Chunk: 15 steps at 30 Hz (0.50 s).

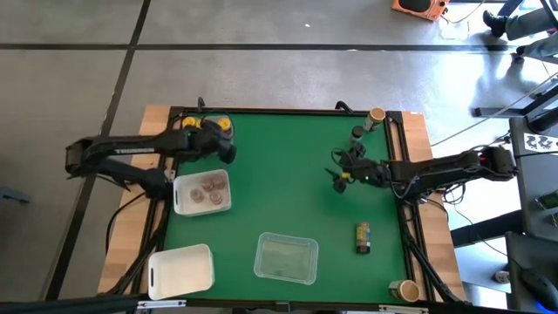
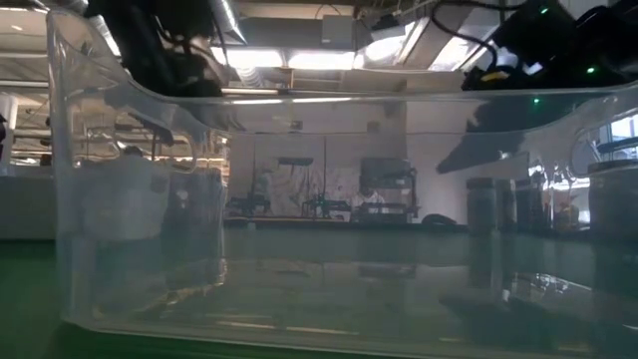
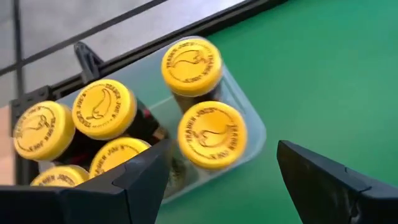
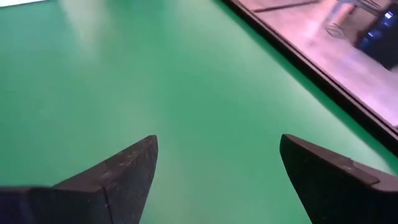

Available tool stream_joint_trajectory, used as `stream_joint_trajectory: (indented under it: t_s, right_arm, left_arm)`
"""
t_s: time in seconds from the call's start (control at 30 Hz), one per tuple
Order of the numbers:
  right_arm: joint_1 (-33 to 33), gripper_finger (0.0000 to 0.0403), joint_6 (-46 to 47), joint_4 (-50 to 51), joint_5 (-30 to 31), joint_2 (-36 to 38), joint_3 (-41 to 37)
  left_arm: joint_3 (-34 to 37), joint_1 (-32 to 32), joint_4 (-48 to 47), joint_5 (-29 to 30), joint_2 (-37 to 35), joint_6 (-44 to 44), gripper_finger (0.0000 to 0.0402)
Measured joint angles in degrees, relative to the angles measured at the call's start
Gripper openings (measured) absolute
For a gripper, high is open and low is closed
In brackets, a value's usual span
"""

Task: Sort spices by type
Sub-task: Put the yellow spice bottle from the top transparent bin into the bottom white bin

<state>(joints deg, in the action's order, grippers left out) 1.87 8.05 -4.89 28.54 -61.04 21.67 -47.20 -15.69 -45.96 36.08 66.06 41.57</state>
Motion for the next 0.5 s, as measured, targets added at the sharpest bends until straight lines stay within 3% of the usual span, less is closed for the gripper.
stream_joint_trajectory:
  t_s: [0.23, 0.5]
  right_arm:
    - [7.39, 0.0337, -3.83, -0.08, -3.66, 0.0, 0.0]
    - [8.3, 0.0337, -5.67, 0.24, -4.14, 0.0, 0.0]
  left_arm:
    - [0.0, -4.47, 4.14, -2.11, 2.7, -6.31, 0.0288]
    - [0.0, -8.47, 6.93, -7.59, 2.71, -8.77, 0.0308]
